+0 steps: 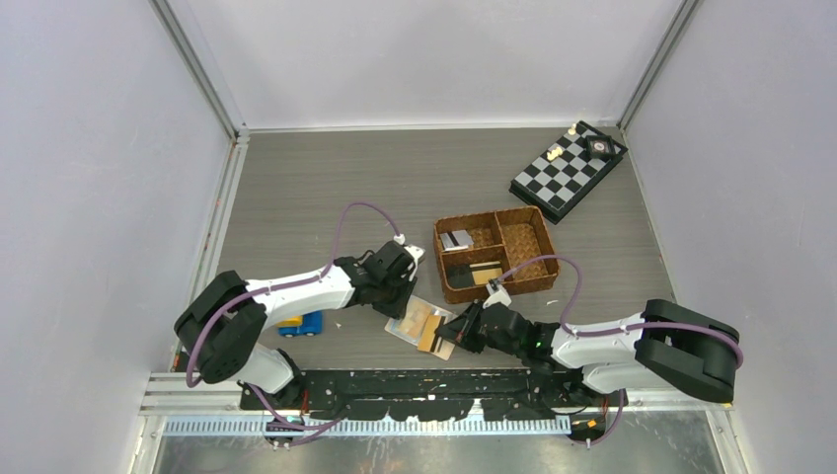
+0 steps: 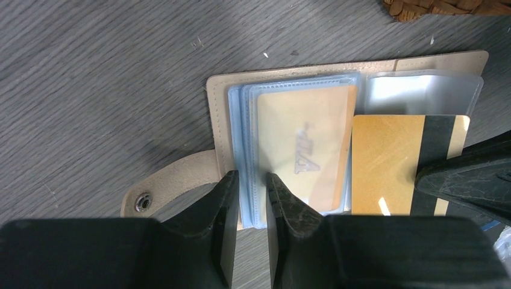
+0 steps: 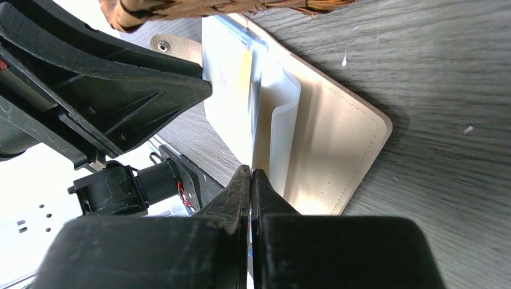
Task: Put the credit cards into the card holder
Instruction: Insert the credit card into the card holder.
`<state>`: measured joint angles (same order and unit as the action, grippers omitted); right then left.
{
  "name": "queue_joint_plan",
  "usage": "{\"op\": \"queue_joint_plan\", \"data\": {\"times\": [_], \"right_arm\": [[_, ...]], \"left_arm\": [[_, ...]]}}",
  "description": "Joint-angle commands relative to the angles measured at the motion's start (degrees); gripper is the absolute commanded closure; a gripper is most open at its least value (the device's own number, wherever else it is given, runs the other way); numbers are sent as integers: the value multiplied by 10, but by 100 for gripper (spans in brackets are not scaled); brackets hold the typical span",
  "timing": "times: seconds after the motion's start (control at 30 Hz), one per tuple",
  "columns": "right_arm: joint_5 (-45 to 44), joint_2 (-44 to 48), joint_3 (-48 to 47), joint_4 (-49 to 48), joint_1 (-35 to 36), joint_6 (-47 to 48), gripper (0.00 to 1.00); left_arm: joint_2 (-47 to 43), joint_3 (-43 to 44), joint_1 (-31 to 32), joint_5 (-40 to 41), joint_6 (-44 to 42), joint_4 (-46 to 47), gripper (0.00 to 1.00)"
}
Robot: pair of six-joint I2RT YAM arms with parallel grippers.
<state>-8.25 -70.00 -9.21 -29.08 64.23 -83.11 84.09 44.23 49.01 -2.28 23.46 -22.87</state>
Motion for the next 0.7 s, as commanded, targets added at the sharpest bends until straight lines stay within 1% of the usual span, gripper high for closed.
{"op": "queue_joint_plan", "data": {"times": [0.0,0.13,0.27,0.47,0.67], "right_arm": [[-8,10,-4,-18,0,0,99],[-9,15,-4,-17,0,1,99],[-10,24,-4,-12,0,1,100],[-14,45,-5,10,-1,2,100],[-17,37,-7,8,0,4,99]], "left_arm": [[30,-4,1,46,-9,-7,78],[33,-2,2,48,-7,-9,82],[35,-1,1,49,-7,-10,84],[37,0,1,49,-7,-11,85],[39,1,1,47,-7,-10,86]]}}
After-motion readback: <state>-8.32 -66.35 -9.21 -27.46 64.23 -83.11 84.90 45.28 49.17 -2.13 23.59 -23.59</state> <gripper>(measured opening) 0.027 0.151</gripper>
